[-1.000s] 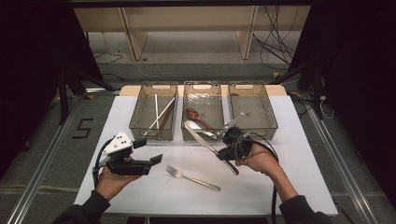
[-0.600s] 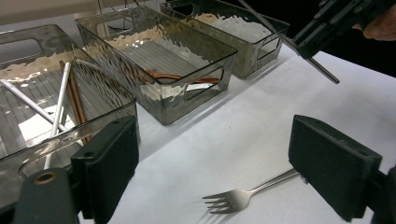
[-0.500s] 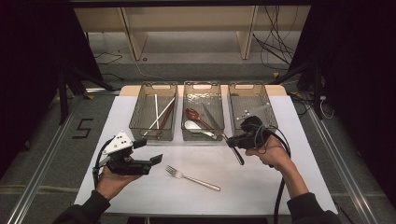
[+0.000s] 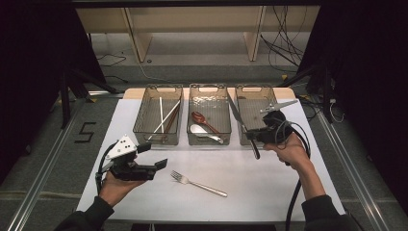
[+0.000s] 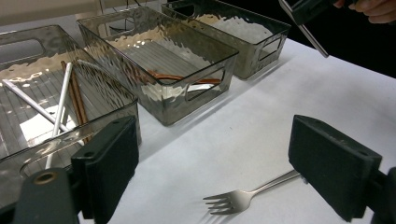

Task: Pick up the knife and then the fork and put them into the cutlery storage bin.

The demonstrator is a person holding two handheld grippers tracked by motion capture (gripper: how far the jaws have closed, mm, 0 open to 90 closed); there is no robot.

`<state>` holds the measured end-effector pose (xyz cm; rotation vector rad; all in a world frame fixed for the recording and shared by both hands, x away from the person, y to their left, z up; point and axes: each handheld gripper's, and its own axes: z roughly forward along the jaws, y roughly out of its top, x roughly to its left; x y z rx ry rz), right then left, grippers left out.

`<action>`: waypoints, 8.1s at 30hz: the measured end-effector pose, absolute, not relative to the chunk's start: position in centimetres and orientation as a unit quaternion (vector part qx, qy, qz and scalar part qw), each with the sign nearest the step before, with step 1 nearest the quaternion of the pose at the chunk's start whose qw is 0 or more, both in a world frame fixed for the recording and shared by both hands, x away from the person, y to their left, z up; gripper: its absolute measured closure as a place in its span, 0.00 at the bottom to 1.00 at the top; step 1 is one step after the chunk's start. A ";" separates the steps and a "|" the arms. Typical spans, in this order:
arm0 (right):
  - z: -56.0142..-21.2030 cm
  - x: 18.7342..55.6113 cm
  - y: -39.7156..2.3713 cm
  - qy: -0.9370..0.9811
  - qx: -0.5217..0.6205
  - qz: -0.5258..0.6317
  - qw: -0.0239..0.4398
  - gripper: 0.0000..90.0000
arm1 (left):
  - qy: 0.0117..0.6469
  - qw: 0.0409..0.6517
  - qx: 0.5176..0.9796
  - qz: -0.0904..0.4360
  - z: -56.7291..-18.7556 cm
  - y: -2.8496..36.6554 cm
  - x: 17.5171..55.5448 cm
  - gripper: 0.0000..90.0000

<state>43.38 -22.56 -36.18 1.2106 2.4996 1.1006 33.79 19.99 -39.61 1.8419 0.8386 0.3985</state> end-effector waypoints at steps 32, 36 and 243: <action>-34.2 50.5 -24.9 0.785 0.495 0.344 0.143 0.89 | 0.349 0.514 0.766 0.164 -39.7 19.9 33.9 0.18; -34.6 51.5 -24.6 0.778 0.509 0.340 0.140 0.89 | 0.349 0.515 0.766 0.164 -39.7 19.9 33.9 0.18; -41.6 40.0 -9.4 0.951 0.219 0.216 0.043 0.95 | 0.353 0.516 0.761 0.170 -39.5 20.0 33.6 0.18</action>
